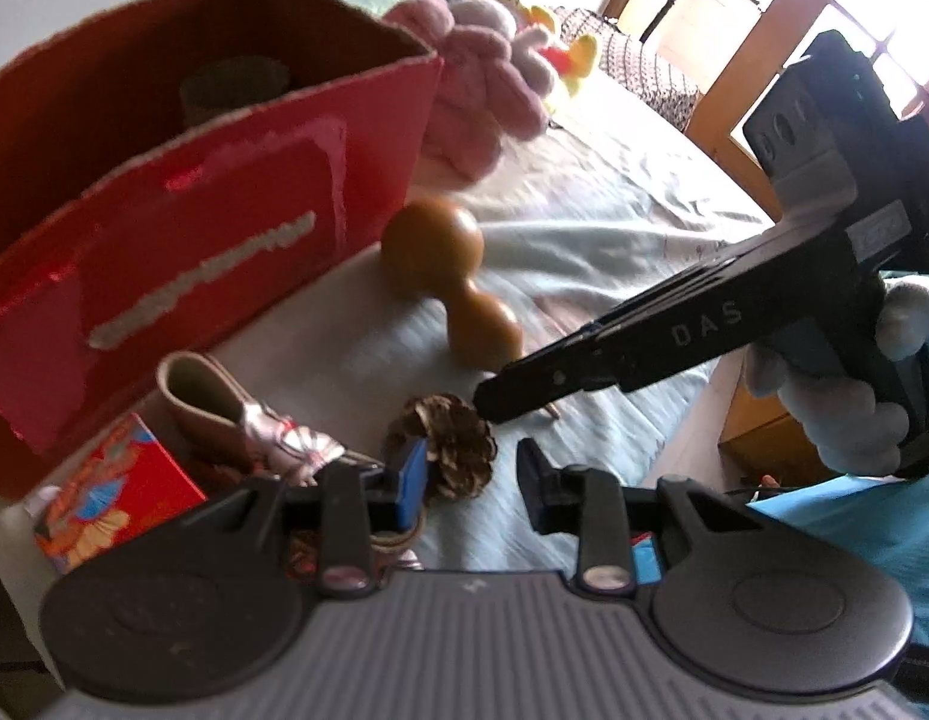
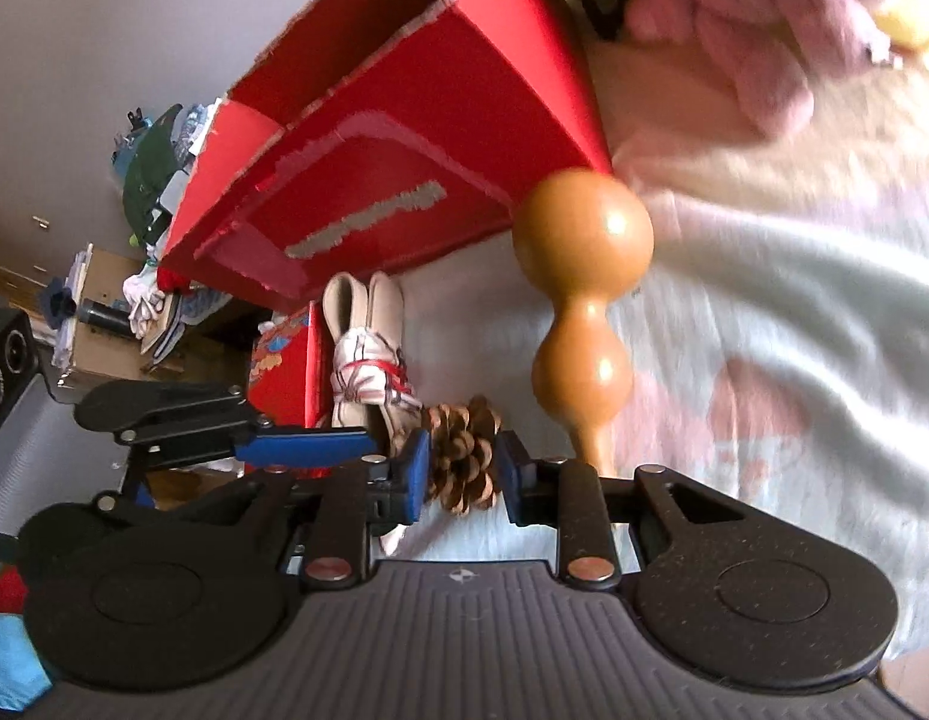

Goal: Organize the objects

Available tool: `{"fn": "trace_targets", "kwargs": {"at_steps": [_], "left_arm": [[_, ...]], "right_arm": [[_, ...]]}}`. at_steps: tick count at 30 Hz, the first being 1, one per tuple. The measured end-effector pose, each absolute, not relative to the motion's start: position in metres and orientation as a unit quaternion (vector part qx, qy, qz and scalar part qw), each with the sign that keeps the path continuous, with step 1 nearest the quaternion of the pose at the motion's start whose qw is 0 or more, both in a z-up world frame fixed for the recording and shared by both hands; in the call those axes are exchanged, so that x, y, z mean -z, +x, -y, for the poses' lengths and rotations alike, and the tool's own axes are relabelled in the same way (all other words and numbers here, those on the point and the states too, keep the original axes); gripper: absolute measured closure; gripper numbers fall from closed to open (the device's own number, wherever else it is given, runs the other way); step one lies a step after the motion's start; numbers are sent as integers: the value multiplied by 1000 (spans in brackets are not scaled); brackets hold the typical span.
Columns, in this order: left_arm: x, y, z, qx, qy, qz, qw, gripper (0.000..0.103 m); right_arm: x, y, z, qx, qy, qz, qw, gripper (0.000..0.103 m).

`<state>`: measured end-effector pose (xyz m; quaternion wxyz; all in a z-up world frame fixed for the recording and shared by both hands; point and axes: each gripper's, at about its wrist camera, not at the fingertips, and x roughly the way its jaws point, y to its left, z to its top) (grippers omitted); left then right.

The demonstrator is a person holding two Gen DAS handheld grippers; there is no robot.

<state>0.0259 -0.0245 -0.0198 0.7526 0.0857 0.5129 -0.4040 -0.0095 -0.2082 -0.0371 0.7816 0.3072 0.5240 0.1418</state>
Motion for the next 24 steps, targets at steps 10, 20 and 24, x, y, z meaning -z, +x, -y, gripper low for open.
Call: {"fn": "trace_targets", "kwargs": {"at_steps": [10, 20, 24], "left_arm": [[35, 32, 29, 395, 86, -532, 744, 70], [35, 32, 32, 401, 81, -528, 744, 65], [35, 31, 33, 402, 87, -522, 747, 82]], "right_arm": [[50, -11, 207, -142, 337, -529, 766, 69], [49, -14, 209, -141, 345, -521, 768, 78], [45, -16, 209, -138, 341, -515, 774, 78]]}}
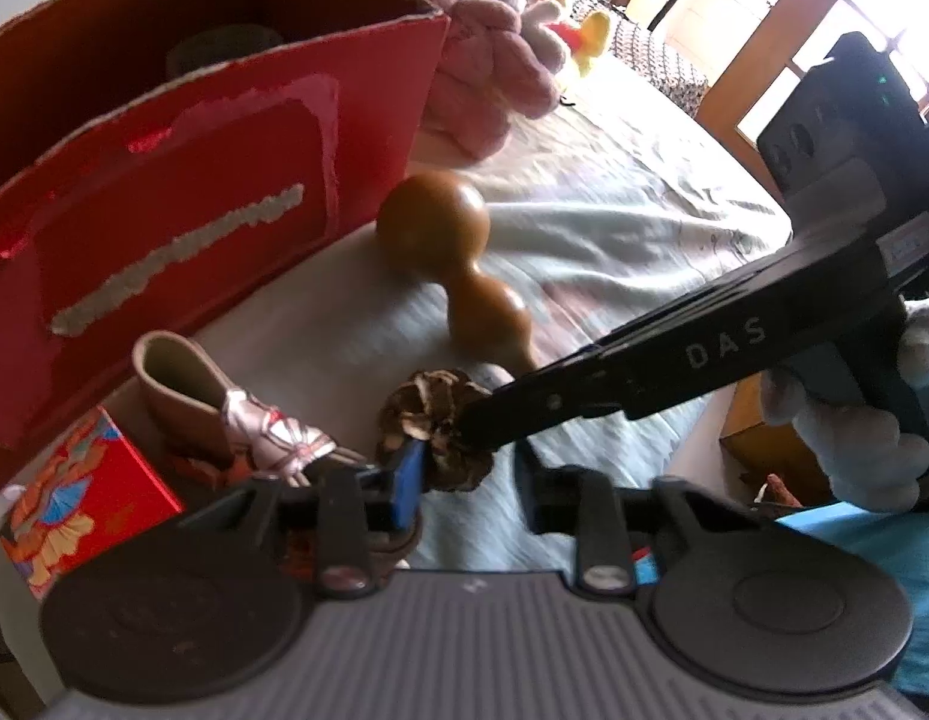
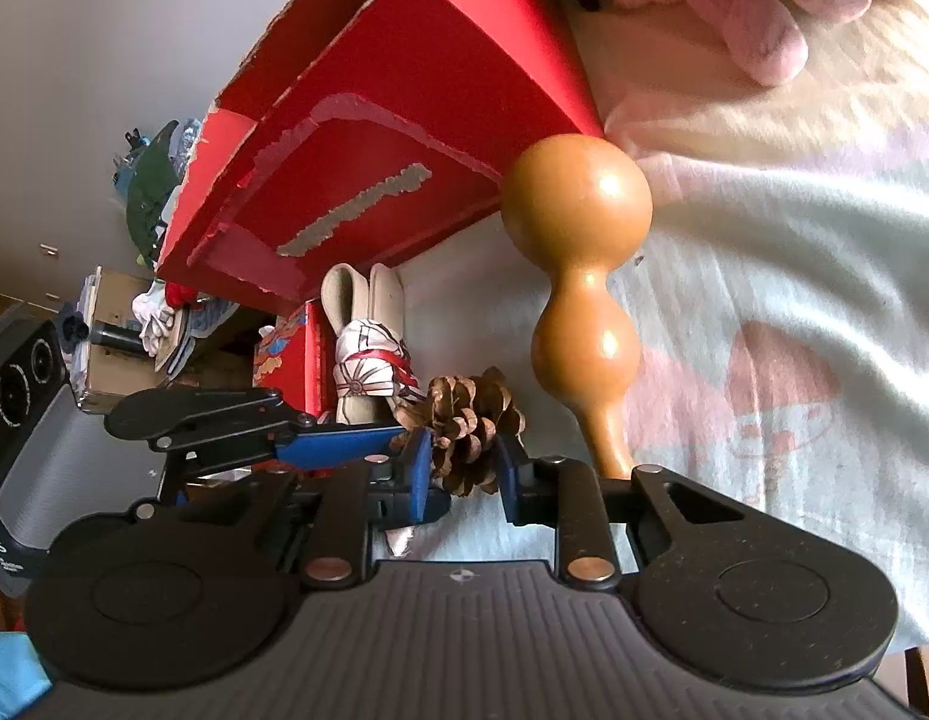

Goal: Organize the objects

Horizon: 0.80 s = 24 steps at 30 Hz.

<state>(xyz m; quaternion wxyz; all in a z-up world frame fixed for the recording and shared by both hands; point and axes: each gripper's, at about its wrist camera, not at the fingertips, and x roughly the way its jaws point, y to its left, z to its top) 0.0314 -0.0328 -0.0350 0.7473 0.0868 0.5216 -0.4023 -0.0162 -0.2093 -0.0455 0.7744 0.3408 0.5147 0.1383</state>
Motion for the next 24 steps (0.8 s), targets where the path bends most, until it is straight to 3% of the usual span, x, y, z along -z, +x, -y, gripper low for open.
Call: {"fn": "trace_targets", "kwargs": {"at_steps": [9, 24], "left_arm": [[18, 30, 32, 425, 86, -499, 751, 82], [-61, 46, 29, 457, 120, -400, 785, 82]], "right_arm": [[24, -20, 212, -137, 328, -498, 791, 78], [-63, 9, 201, -152, 234, -446, 851, 78]]}}
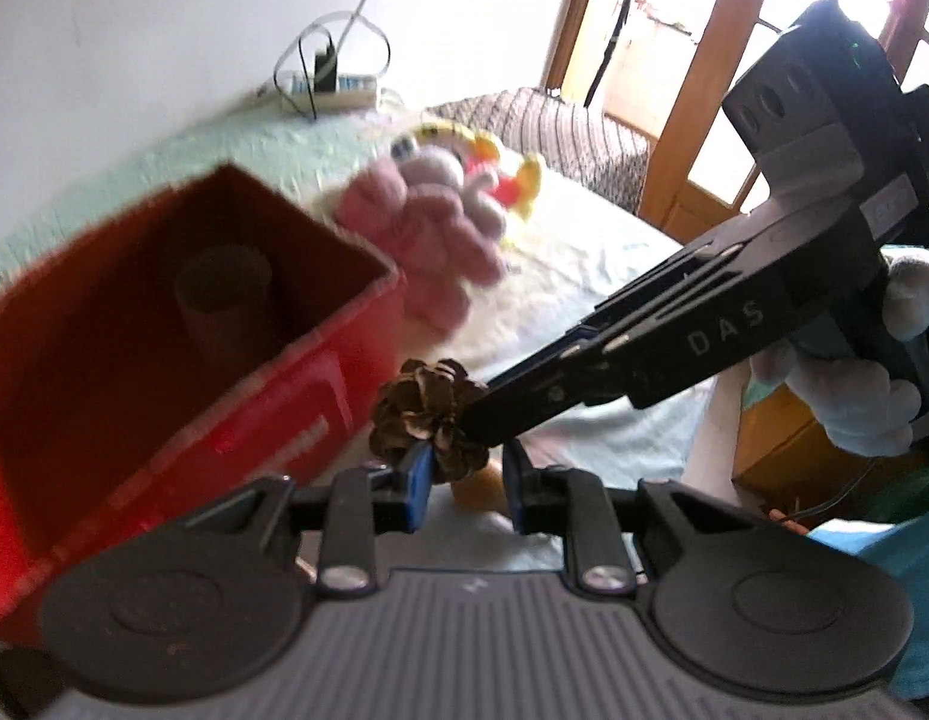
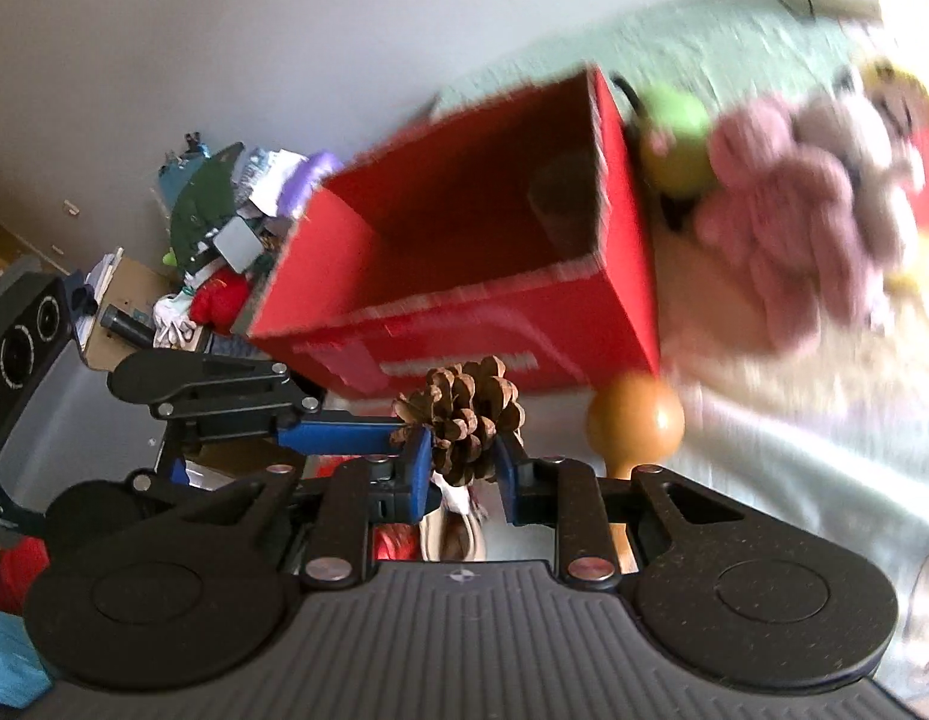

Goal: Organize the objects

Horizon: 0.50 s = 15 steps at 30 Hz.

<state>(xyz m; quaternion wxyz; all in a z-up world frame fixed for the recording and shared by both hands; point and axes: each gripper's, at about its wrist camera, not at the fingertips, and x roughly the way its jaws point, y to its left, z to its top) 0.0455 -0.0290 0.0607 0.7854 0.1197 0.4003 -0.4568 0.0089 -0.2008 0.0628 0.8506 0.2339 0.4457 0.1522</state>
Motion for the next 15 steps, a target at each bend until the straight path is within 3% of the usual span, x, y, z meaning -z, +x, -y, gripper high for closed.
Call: {"fn": "trace_targets", "kwargs": {"at_steps": [15], "left_arm": [[-111, 115, 16, 441, 108, -351, 819, 82]], "right_arm": [[-118, 91, 182, -159, 135, -413, 887, 78]]}}
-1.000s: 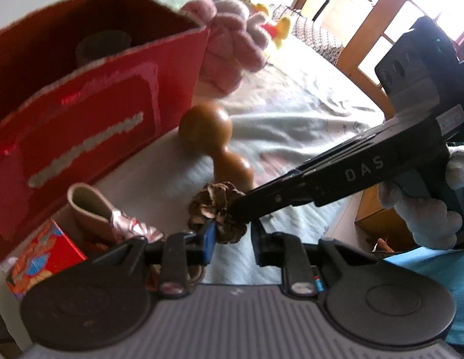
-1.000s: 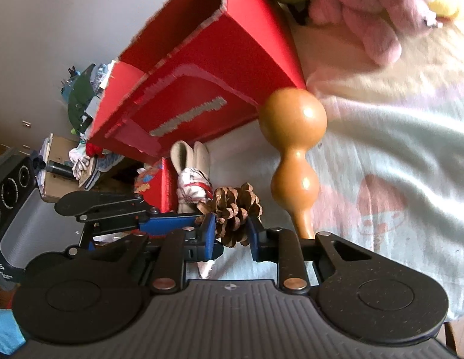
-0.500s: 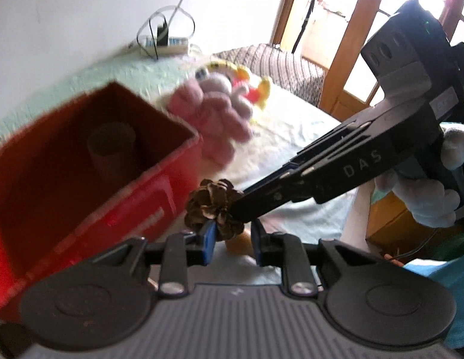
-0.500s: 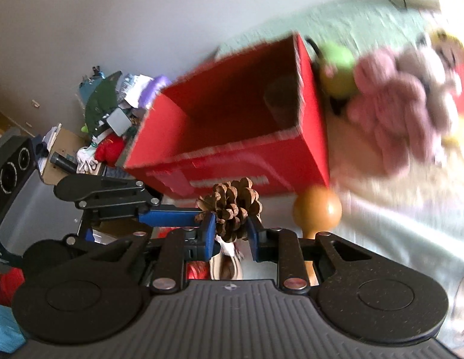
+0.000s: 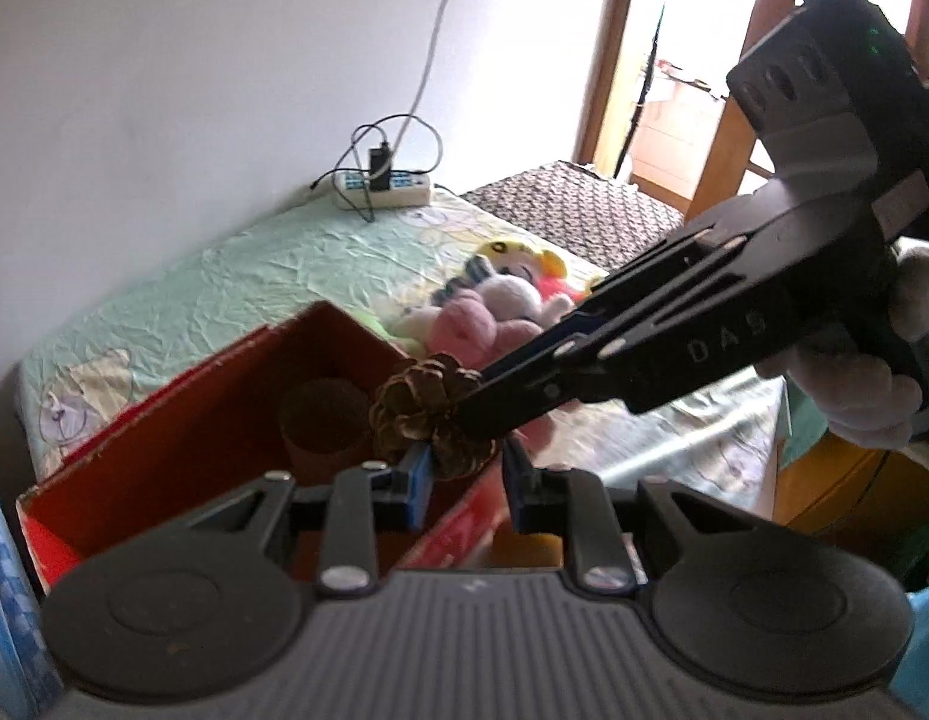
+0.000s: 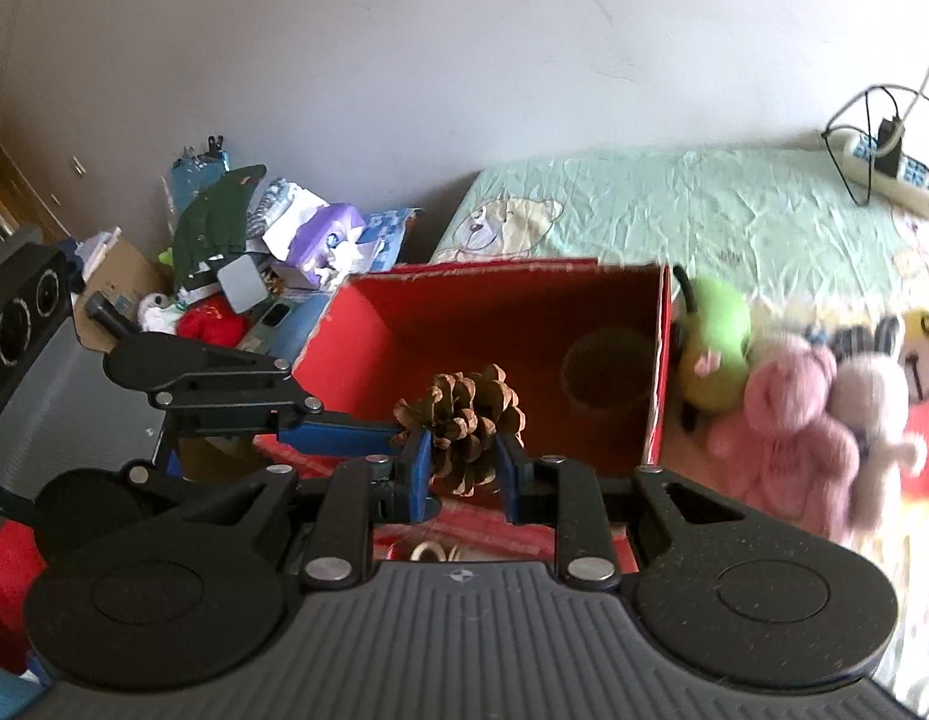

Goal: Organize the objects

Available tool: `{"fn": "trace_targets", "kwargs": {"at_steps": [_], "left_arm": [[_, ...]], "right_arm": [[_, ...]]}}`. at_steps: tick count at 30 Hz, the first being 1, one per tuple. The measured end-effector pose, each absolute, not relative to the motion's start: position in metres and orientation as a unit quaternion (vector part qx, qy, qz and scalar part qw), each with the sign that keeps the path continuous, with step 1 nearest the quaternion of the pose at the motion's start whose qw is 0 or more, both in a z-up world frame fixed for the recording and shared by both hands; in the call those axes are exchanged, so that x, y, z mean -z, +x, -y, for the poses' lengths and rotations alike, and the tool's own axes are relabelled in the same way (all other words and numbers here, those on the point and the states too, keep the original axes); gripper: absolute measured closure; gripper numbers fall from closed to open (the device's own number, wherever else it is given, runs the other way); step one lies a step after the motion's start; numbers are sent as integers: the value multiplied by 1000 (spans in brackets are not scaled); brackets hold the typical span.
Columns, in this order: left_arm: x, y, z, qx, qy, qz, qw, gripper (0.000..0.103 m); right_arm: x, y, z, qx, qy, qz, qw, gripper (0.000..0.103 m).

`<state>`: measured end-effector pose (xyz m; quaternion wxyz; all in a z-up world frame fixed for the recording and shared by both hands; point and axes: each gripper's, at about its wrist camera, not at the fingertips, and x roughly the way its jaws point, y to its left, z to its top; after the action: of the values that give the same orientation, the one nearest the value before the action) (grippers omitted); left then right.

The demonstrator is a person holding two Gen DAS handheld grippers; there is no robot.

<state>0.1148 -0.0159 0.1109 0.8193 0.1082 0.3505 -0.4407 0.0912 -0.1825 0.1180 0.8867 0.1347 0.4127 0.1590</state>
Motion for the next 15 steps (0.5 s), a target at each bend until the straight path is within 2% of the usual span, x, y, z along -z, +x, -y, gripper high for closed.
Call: {"fn": "trace_targets", "kwargs": {"at_steps": [6, 15], "left_arm": [[-112, 150, 18, 430, 110, -368, 817, 82], [-115, 188, 33, 423, 182, -390, 797, 82]], "right_arm": [[-116, 129, 192, -154, 135, -434, 878, 78], [-117, 173, 201, -152, 132, -475, 857, 78]]}}
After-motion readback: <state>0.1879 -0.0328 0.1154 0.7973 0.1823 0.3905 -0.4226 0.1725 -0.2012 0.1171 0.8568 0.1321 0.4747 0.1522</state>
